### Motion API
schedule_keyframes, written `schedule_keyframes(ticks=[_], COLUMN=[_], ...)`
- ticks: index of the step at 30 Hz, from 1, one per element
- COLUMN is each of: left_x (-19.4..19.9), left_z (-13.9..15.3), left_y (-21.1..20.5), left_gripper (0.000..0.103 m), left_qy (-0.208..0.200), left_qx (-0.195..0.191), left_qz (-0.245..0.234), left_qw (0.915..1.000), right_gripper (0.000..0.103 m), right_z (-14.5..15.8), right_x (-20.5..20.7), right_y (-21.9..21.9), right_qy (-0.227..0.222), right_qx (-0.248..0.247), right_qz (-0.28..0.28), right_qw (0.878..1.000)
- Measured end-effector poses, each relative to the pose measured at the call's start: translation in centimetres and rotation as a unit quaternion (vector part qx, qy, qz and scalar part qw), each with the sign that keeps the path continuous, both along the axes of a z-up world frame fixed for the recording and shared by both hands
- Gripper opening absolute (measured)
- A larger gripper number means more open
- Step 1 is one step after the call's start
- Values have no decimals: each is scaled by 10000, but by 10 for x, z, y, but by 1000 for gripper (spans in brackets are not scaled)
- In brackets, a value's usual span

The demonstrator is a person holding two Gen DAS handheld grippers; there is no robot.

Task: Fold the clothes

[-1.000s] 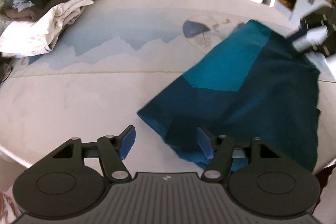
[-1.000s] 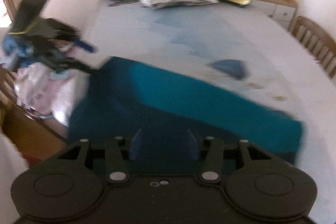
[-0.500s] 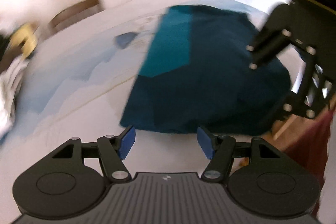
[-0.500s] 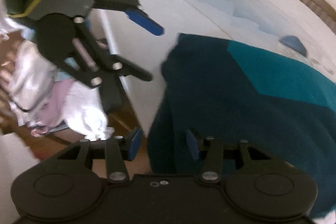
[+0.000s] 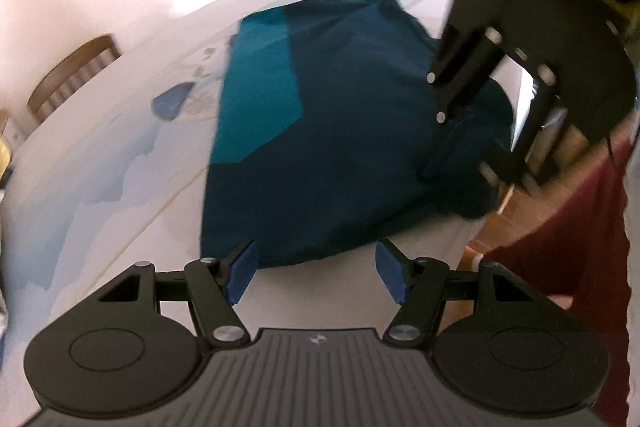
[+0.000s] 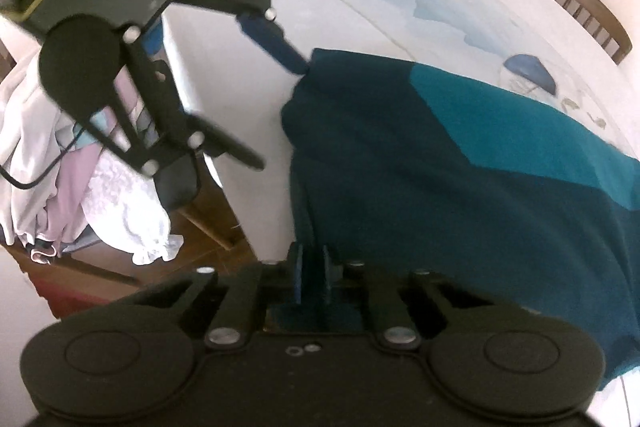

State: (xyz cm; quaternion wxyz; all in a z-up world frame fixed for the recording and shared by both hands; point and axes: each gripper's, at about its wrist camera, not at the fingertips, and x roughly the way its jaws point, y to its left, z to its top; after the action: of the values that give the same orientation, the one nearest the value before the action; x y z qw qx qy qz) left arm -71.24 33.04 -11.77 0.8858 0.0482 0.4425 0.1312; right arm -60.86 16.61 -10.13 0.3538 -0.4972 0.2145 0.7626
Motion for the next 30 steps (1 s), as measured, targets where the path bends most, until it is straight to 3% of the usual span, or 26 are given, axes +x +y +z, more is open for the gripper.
schedule_keyframes(ticks=[7, 13, 15, 16, 19, 22, 30], left_x=[18, 34, 39, 41, 44, 43, 41], left_z=[-8, -15, -16, -17, -16, -16, -15], left_y=[-14, 4, 9, 12, 20, 16, 29], left_gripper=[65, 65, 65, 60, 31, 20, 18], left_qy=[295, 396, 421, 434, 425, 460, 317], left_qx=[759, 927, 923, 921, 572, 513, 91], left_qz=[-886, -946, -910, -892, -862, -905, -541], left_qw=[9927, 9904, 9907, 9908, 9937, 9935, 9980], right_gripper=[103, 103, 103, 103, 103, 103, 103], right_z=[23, 35, 32, 29, 22, 16, -5], right_x=[25, 44, 45, 43, 36, 25, 0], right_y=[20, 34, 34, 33, 28, 21, 5], right_qy=[477, 724, 740, 716, 678, 548, 28], right_qx=[-27, -25, -80, -98, -128, -119, -19], right_qz=[-519, -791, -799, -766, -679, -614, -493], right_qw=[9975, 9942, 9940, 9944, 9953, 9965, 9988])
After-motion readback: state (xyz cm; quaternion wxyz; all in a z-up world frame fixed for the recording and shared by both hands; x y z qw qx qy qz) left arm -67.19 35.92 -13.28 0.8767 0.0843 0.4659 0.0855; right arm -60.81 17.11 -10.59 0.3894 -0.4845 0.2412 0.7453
